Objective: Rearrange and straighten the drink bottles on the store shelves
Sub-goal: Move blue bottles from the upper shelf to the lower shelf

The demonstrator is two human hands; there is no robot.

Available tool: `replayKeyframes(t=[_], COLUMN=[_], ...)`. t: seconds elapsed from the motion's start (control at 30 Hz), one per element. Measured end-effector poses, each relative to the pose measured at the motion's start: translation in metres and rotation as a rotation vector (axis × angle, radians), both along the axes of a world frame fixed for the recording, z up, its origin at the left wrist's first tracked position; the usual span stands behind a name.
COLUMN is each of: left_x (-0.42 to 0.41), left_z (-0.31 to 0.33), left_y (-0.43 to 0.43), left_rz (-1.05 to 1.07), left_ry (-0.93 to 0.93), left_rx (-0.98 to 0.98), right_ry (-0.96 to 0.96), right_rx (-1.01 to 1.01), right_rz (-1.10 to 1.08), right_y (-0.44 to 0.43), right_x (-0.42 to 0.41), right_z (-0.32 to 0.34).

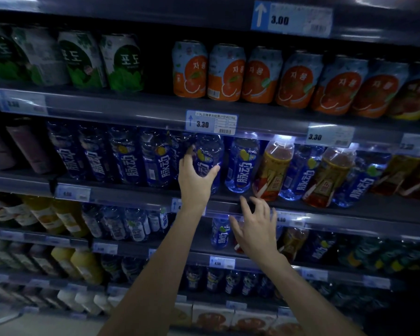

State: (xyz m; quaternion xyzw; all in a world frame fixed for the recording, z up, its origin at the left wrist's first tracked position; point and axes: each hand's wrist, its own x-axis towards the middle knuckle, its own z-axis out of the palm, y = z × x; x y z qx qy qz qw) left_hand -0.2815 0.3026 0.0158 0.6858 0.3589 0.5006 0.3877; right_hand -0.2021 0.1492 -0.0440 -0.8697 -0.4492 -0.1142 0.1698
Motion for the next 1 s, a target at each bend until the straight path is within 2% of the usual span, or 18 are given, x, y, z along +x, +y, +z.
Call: replayKeyframes(t=[0.2, 0.5, 0.7, 1.0], left_x=[-0.011, -0.009, -0.004, 0.004], left_z=[-0.033, -0.030, -0.028, -0.023], left_y=[0.001, -0.006, -0.010, -0.007], left_rz=[-0.033, 0.026, 0.122, 0.149], left_ry=[0.209, 0.217, 0.278, 0.355], left_rx=[-0.132, -0.105, -0.053, -0.029], right_ry=[-0.007, -0.032, -0.039, -0.029], right_rx=[0.009, 0.054, 0.050, 0.021], right_rz=[0.013, 0.014, 0.002, 0.012], right_y=[-0.001, 0.001, 0.002, 0.003], right_x=[0.003, 0.004, 0.004, 0.005], right_z=[0.000, -0.004, -0.003, -0.002])
